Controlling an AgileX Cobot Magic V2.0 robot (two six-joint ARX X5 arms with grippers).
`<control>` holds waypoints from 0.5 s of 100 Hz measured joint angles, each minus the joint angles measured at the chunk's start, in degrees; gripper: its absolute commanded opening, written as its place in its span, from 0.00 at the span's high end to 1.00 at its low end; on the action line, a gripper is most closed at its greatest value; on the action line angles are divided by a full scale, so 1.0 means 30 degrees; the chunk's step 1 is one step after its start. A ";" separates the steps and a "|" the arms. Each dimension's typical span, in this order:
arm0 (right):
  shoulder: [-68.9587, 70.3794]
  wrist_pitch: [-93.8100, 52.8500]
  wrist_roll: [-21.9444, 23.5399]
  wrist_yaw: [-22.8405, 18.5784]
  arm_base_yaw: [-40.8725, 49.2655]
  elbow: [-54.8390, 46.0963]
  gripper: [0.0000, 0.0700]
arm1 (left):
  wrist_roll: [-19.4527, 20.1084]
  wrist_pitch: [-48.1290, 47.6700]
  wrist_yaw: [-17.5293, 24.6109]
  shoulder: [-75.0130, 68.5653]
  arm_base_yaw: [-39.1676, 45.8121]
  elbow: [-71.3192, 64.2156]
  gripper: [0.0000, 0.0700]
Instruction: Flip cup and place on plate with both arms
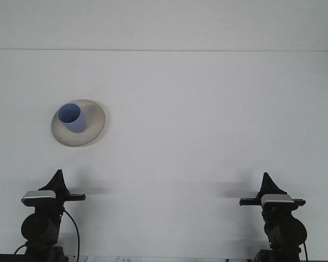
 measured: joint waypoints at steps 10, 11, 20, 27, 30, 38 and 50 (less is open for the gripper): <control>-0.0015 0.0095 0.0036 0.0007 0.0000 0.0000 0.99 | 0.0000 0.0000 0.0000 0.0000 0.0000 0.0000 0.98; -0.0015 0.0131 0.0036 0.0007 0.0000 0.0000 0.99 | 0.0000 0.0000 0.0000 -0.0007 0.0000 0.0000 0.98; -0.0015 0.0175 0.0044 0.0007 0.0000 0.0000 0.99 | 0.0000 0.0000 0.0000 -0.0007 0.0000 0.0000 0.98; -0.0015 0.0262 0.0044 0.0007 0.0000 0.0000 0.99 | -0.0007 0.0007 0.0000 0.0000 0.0000 0.0000 0.98; -0.0015 0.0357 0.0044 0.0007 0.0000 0.0000 0.99 | 0.0000 0.0000 0.0000 -0.0007 0.0000 0.0000 0.98; -0.0015 0.0488 0.0044 0.0007 0.0000 0.0000 0.99 | 0.0000 0.0000 0.0000 0.0000 0.0000 0.0000 0.98; -0.0015 0.0488 0.0051 0.0007 0.0000 0.0000 0.99 | 0.0000 0.0000 0.0000 -0.0007 0.0000 0.0000 0.98</control>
